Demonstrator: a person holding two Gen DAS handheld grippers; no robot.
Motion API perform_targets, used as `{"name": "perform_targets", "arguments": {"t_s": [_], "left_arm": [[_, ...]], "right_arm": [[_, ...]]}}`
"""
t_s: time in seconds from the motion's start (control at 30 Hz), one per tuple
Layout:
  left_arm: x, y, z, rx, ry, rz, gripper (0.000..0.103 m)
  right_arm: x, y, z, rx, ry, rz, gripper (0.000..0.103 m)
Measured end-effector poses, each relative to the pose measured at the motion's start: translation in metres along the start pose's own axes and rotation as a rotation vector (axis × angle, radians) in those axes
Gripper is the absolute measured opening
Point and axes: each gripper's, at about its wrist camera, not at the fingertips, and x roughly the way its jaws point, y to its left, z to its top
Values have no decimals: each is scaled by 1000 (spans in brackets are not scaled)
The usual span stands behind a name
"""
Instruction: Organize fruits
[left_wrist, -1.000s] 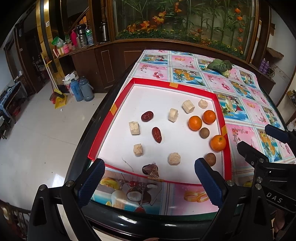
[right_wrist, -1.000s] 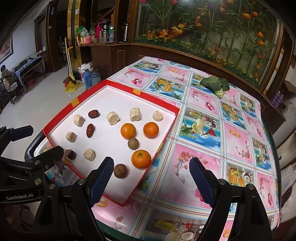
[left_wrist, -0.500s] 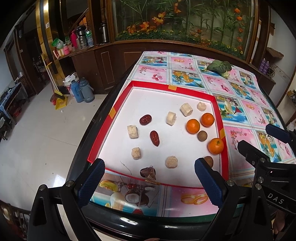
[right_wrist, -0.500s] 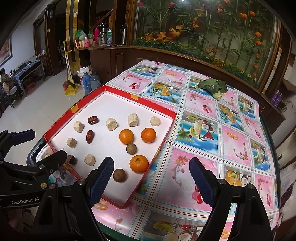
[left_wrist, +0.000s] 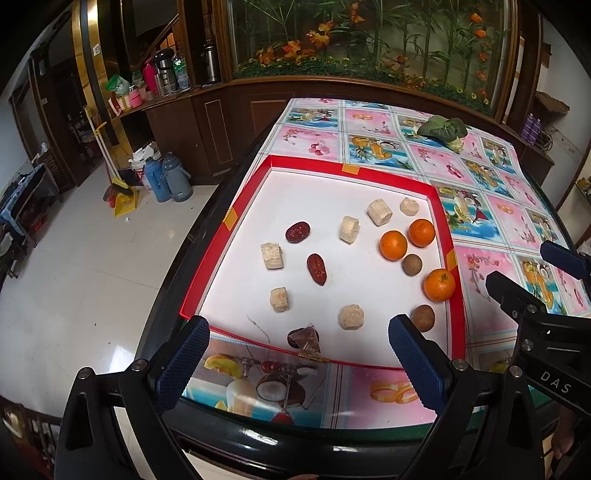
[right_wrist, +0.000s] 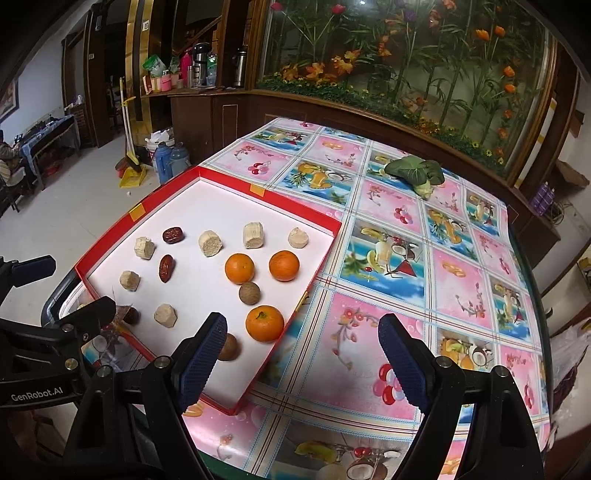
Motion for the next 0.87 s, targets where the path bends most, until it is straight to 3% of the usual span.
{"name": "perform_targets", "arguments": {"t_s": [0.87], "left_arm": [[10, 14, -4, -1, -5, 26, 98]], "right_arm": [[8, 4, 2, 2, 5, -13, 86]]}}
